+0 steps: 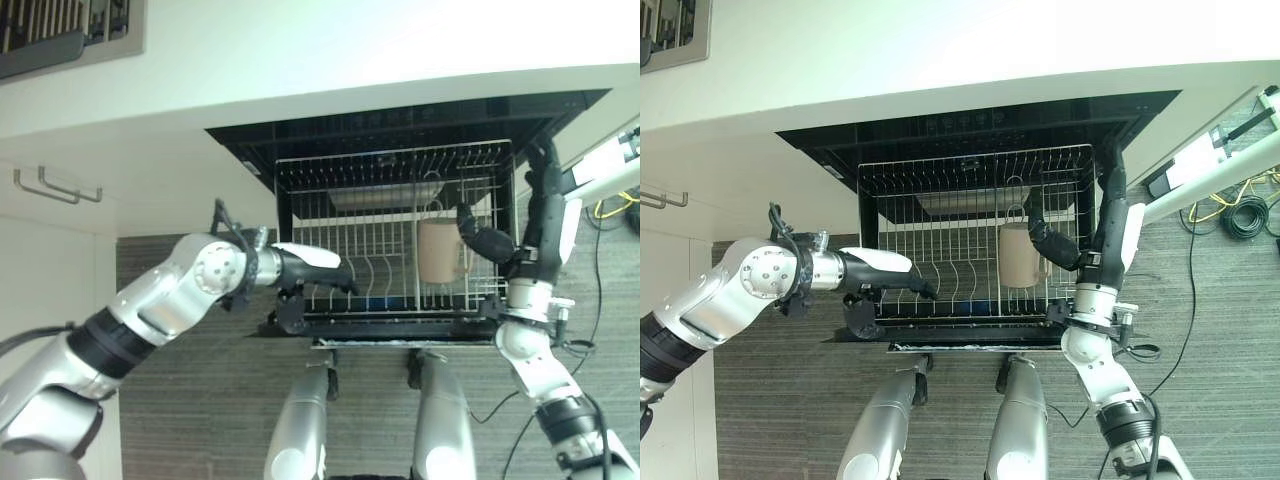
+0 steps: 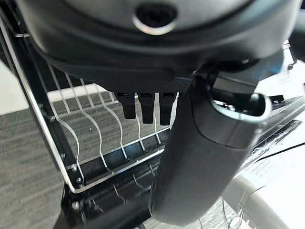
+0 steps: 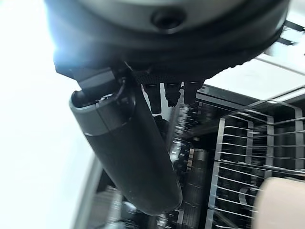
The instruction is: Place the dishes in the dishwasher.
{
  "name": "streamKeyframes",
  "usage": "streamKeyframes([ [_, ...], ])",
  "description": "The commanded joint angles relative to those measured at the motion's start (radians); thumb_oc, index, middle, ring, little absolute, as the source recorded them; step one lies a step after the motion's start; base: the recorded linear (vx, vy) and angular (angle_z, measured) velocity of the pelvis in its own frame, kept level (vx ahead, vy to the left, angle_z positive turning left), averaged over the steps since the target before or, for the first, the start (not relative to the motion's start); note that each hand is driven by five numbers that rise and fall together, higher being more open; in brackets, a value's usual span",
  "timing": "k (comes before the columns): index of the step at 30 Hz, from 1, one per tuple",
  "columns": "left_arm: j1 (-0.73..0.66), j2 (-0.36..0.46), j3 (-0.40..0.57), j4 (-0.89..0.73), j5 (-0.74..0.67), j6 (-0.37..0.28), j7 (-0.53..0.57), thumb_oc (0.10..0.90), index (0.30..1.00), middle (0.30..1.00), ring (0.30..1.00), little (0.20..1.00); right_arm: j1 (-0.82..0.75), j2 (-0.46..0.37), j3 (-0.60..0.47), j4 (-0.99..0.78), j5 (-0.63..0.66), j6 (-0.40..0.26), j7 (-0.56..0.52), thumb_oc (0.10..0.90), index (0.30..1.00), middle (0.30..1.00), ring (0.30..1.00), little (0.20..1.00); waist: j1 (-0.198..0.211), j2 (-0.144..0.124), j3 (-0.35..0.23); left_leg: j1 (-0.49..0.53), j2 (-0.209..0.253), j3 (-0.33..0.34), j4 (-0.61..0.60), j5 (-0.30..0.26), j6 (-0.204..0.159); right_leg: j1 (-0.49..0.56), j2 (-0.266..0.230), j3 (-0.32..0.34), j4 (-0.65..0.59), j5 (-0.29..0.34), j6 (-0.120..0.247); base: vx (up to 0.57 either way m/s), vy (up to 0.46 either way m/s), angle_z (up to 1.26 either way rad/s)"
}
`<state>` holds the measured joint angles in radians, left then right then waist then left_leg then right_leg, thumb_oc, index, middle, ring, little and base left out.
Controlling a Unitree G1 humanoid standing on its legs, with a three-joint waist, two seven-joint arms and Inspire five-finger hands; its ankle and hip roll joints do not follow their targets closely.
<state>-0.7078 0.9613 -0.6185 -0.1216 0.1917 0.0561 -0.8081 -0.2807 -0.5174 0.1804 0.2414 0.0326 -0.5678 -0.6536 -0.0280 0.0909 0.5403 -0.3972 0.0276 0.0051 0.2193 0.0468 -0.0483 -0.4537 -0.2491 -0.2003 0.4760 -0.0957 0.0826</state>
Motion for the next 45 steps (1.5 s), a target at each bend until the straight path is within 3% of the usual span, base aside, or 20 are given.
streamKeyframes([
  [1, -0.02, -0.009, 0.117, -0.05, 0.05, -0.071, 0.07, 0.8, 0.9, 0.9, 0.9, 0.9, -0.052, -0.043, -0.079, -0.144, -0.004, -0.15, -0.006, 0.8, 0.9, 0.9, 0.9, 0.9, -0.026, -0.009, -0.02, 0.068, 0.04, 0.119, 0.081, -0.181, 0.019, 0.111, 0.039, 0.047, -0.176, 0.042, 0.078, 0.0, 0.0, 0.0],
  [7, 0.194, -0.056, 0.23, -0.001, 0.08, -0.095, 0.231, 0.8, 0.9, 0.9, 0.9, 0.9, 0.009, -0.043, -0.114, -0.224, 0.074, -0.211, 0.078, 0.8, 0.9, 0.9, 0.9, 0.9, -0.027, -0.011, -0.057, 0.161, 0.05, 0.127, 0.081, -0.195, 0.014, 0.198, 0.047, 0.021, -0.176, 0.01, 0.058, 0.01, 0.003, -0.04],
  [11, 0.371, -0.116, 0.33, 0.004, 0.044, -0.082, 0.421, 0.8, 0.9, 0.9, 0.9, 0.9, 0.051, -0.045, -0.144, -0.271, 0.125, -0.252, 0.13, 0.8, 0.9, 0.9, 0.9, 0.9, -0.007, 0.001, -0.124, 0.233, 0.052, 0.123, 0.081, -0.211, 0.011, 0.275, 0.052, -0.005, -0.176, -0.029, 0.045, 0.07, -0.03, -0.01],
  [15, 0.551, -0.184, 0.456, -0.018, -0.037, -0.092, 0.6, 0.8, 0.9, 0.9, 0.9, 0.9, 0.112, -0.035, -0.188, -0.3, 0.193, -0.241, 0.201, 0.8, 0.9, 0.9, 0.9, 0.9, 0.011, 0.011, -0.18, 0.316, 0.037, 0.134, 0.081, -0.213, 0.013, 0.336, 0.051, -0.019, -0.176, -0.053, 0.026, 0.12, -0.011, 0.08],
  [17, 0.767, -0.263, 0.637, -0.016, -0.176, -0.197, 0.69, 0.8, 0.9, 0.9, 0.9, 0.9, 0.184, -0.02, -0.273, -0.296, 0.172, -0.247, 0.227, 0.8, 0.9, 0.9, 0.9, 0.9, 0.067, -0.034, -0.188, 0.361, -0.025, 0.054, 0.159, -0.129, 0.012, 0.394, 0.027, 0.025, -0.176, -0.042, 0.003, 0.19, 0.091, 0.1],
  [19, 0.819, -0.287, 0.685, -0.008, -0.204, -0.212, 0.701, 0.8, 0.9, 0.9, 0.9, 0.9, 0.184, -0.018, -0.285, -0.288, 0.165, -0.241, 0.217, 0.8, 0.9, 0.9, 0.9, 0.9, 0.079, -0.038, -0.198, 0.35, -0.02, 0.032, 0.158, -0.117, 0.015, 0.393, 0.026, 0.044, -0.176, -0.036, 0.003, 0.0, 0.361, 0.01],
  [20, 0.878, -0.316, 0.735, 0.032, -0.242, -0.214, 0.747, 0.8, 0.9, 0.9, 0.9, 0.9, 0.178, -0.018, -0.312, -0.273, 0.157, -0.219, 0.168, 0.8, 0.9, 0.9, 0.9, 0.9, 0.079, -0.019, -0.224, 0.376, 0.04, 0.036, 0.081, -0.109, 0.006, 0.4, 0.024, 0.05, -0.176, -0.041, 0.018, -0.01, 0.672, 0.04],
  [22, 0.902, -0.325, 0.756, 0.074, -0.271, -0.223, 0.778, 0.8, 0.9, 0.9, 0.9, 0.9, 0.178, -0.03, -0.333, -0.268, 0.182, -0.192, 0.134, 0.8, 0.9, 0.9, 0.9, 0.9, 0.069, -0.001, -0.243, 0.38, 0.083, 0.013, 0.081, -0.148, -0.007, 0.405, 0.016, 0.067, -0.176, -0.049, 0.032, -0.01, 0.666, 0.1],
  [23, 0.907, -0.323, 0.766, 0.101, -0.281, -0.221, 0.793, 0.8, 0.9, 0.9, 0.9, 0.9, 0.179, -0.033, -0.347, -0.262, 0.194, -0.178, 0.109, 0.8, 0.9, 0.9, 0.9, 0.9, 0.062, 0.003, -0.255, 0.386, 0.081, 0.006, 0.081, -0.198, -0.003, 0.406, 0.002, 0.079, -0.176, -0.049, 0.045, -0.01, 0.422, 0.02],
  [27, 0.902, -0.317, 0.793, 0.175, -0.318, -0.206, 0.782, 0.8, 0.9, 0.9, 0.9, 0.9, 0.226, 0.007, -0.425, -0.244, 0.269, -0.142, 0.036, 0.8, 0.9, 0.9, 0.9, 0.9, 0.046, -0.001, -0.285, 0.394, 0.055, 0.032, 0.081, -0.262, 0.016, 0.405, -0.056, 0.087, -0.176, -0.024, 0.094, -0.04, 0.408, -0.07],
  [30, 0.908, -0.311, 0.811, 0.219, -0.342, -0.181, 0.75, 0.8, 0.9, 0.9, 0.9, 0.9, 0.273, 0.082, -0.481, -0.249, 0.331, -0.137, 0.08, 0.8, 0.9, 0.9, 0.9, 0.9, 0.053, -0.014, -0.295, 0.401, 0.016, 0.034, 0.081, -0.289, 0.054, 0.383, -0.102, 0.07, -0.176, 0.058, 0.114, -0.05, 0.249, -0.03],
  [31, 0.923, -0.315, 0.822, 0.229, -0.348, -0.163, 0.74, 0.8, 0.9, 0.9, 0.9, 0.9, 0.274, 0.107, -0.485, -0.253, 0.344, -0.13, 0.101, 0.8, 0.9, 0.9, 0.9, 0.9, 0.064, -0.017, -0.297, 0.405, 0.008, 0.054, 0.081, -0.3, 0.067, 0.372, -0.118, 0.028, -0.176, 0.105, 0.118, -0.13, 0.282, -0.44],
  [32, 0.938, -0.32, 0.826, 0.257, -0.352, -0.145, 0.742, 0.8, 0.9, 0.9, 0.9, 0.9, 0.266, 0.13, -0.477, -0.252, 0.333, -0.121, 0.116, 0.8, 0.9, 0.9, 0.9, 0.9, 0.077, -0.016, -0.303, 0.406, 0.004, 0.082, 0.081, -0.311, 0.086, 0.367, -0.109, -0.023, -0.176, 0.147, 0.123, -0.21, 0.463, -0.67],
  [33, 0.935, -0.353, 0.789, 0.355, -0.396, -0.159, 0.733, 0.8, 0.9, 0.9, 0.9, 0.9, 0.26, 0.14, -0.435, -0.236, 0.33, -0.107, 0.071, 0.8, 0.9, 0.9, 0.9, 0.9, 0.073, 0.006, -0.312, 0.392, 0.01, 0.108, 0.081, -0.304, 0.111, 0.399, 0.01, -0.06, -0.176, 0.101, 0.096, -0.19, 0.452, -0.98],
  [34, 0.928, -0.374, 0.747, 0.413, -0.431, -0.15, 0.73, 0.8, 0.9, 0.9, 0.9, 0.9, 0.256, 0.135, -0.421, -0.201, 0.376, -0.122, 0.067, 0.8, 0.9, 0.9, 0.9, 0.9, 0.069, 0.004, -0.314, 0.389, -0.002, 0.114, 0.081, -0.31, 0.129, 0.423, 0.088, -0.074, -0.17, 0.057, 0.07, -0.16, 0.361, -0.57],
  [36, 0.897, -0.457, 0.626, 0.611, -0.491, -0.153, 0.71, 0.8, 0.9, 0.9, 0.9, 0.9, 0.249, 0.097, -0.434, -0.151, 0.445, -0.172, 0.09, 0.8, 0.9, 0.9, 0.9, 0.9, 0.043, -0.025, -0.314, 0.371, -0.059, 0.091, 0.081, -0.302, 0.144, 0.435, 0.227, -0.017, -0.176, 0.006, 0.011, -0.03, 0.05, -0.19],
  [39, 0.859, -0.587, 0.553, 0.886, -0.502, -0.148, 0.68, 0.8, 0.9, 0.9, 0.9, 0.9, 0.219, 0.047, -0.435, -0.151, 0.525, -0.113, 0.236, 0.8, 0.9, 0.9, 0.9, 0.9, 0.022, -0.059, -0.319, 0.4, -0.091, 0.099, 0.081, -0.289, 0.132, 0.421, 0.231, 0.028, -0.176, -0.081, -0.027, 0.1, -0.095, -0.61],
  [40, 0.854, -0.642, 0.539, 0.965, -0.486, -0.137, 0.677, 0.8, 0.9, 0.9, 0.9, 0.9, 0.213, 0.037, -0.419, -0.169, 0.535, -0.087, 0.301, 0.8, 0.9, 0.9, 0.9, 0.9, 0.022, -0.089, -0.305, 0.429, -0.109, 0.113, 0.081, -0.267, 0.119, 0.428, 0.215, 0.05, -0.176, -0.086, -0.042, 0.19, -0.074, -0.8],
  [41, 0.85, -0.683, 0.529, 1.035, -0.5, -0.124, 0.7, 0.8, 0.9, 0.9, 0.9, 0.9, 0.208, 0.035, -0.392, -0.195, 0.529, -0.081, 0.341, 0.8, 0.9, 0.9, 0.9, 0.9, 0.038, -0.108, -0.281, 0.417, -0.107, 0.088, 0.089, -0.2, 0.091, 0.439, 0.207, 0.066, -0.176, -0.08, -0.054, 0.18, -0.04, -0.23],
  [45, 0.842, -0.738, 0.599, 1.139, -0.561, -0.091, 0.767, 0.8, 0.9, 0.9, 0.9, 0.9, 0.185, 0.043, -0.33, -0.268, 0.464, -0.042, 0.387, 0.8, 0.9, 0.9, 0.9, 0.9, 0.051, -0.107, -0.262, 0.346, -0.036, 0.059, 0.081, -0.127, 0.053, 0.47, 0.215, 0.095, -0.176, -0.093, -0.053, 0.18, 0.143, -0.34],
])
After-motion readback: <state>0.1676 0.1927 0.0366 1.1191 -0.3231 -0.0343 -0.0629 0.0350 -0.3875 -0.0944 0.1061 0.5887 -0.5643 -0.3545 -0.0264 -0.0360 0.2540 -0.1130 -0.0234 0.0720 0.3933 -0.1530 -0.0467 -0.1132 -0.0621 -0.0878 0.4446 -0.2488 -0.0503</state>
